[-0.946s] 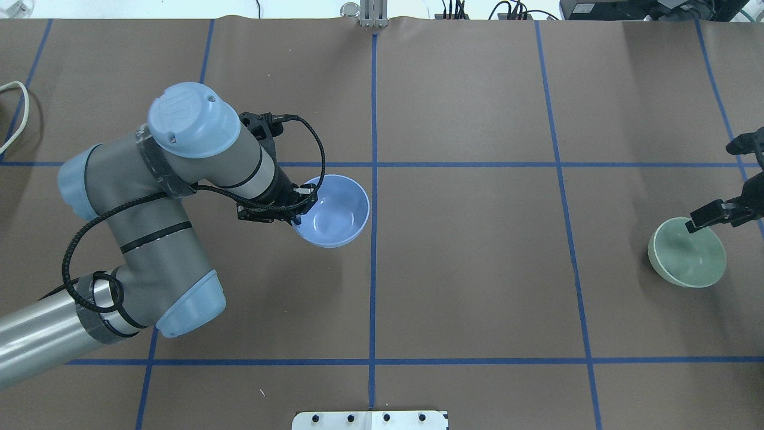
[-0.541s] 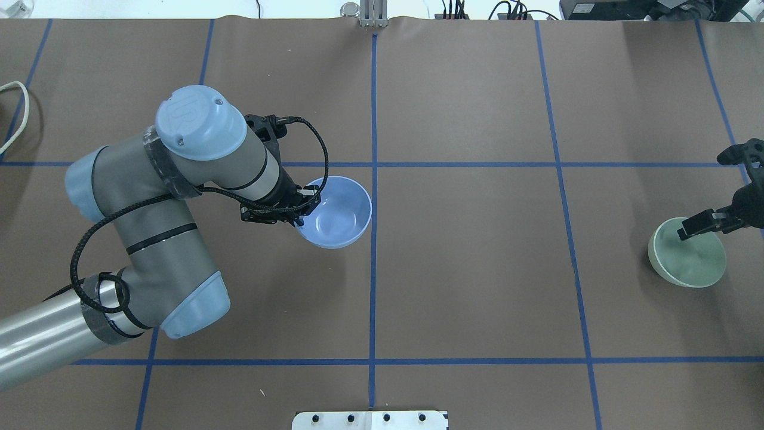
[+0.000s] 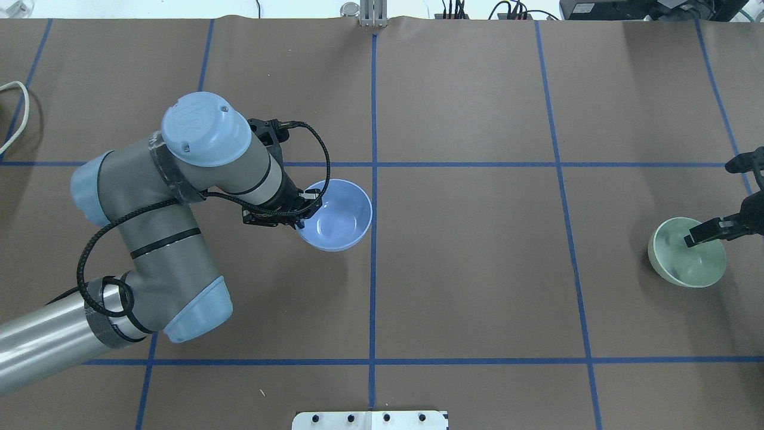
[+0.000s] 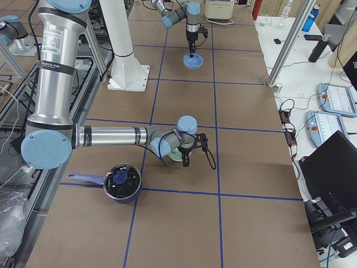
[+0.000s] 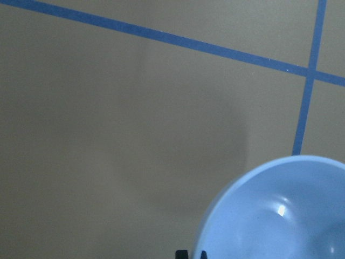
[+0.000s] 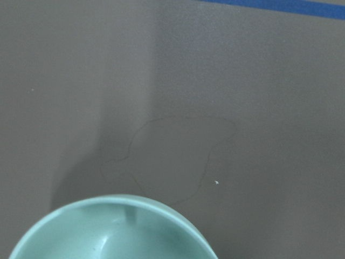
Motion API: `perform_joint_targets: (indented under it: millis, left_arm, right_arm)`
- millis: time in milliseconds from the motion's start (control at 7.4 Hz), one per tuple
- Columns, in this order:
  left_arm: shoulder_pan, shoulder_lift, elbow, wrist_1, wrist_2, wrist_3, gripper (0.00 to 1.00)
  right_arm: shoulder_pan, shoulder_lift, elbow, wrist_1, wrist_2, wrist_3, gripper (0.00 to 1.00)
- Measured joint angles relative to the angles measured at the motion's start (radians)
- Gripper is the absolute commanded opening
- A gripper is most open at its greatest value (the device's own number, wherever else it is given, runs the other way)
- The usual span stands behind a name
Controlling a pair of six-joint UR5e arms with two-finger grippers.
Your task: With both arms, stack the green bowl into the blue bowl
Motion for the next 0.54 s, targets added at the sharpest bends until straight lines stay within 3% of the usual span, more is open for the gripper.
perform_joint_targets:
  millis: [270, 405, 541]
  left_arm:
    - [0.004, -0.001, 0.002, -0.001, 0.005, 0.000, 0.00]
    - [0.005, -0.002, 0.009, -0.003, 0.006, -0.001, 0.00]
    - [0.009, -0.004, 0.019, -0.006, 0.006, -0.006, 0.00]
  right_arm:
    - [-0.001, -0.002, -0.006, 0.001, -0.004, 0.002, 0.09]
    - [-0.001, -0.002, -0.010, 0.001, -0.006, 0.002, 0.00]
    - [-0.001, -0.001, -0.011, 0.001, -0.005, 0.002, 0.00]
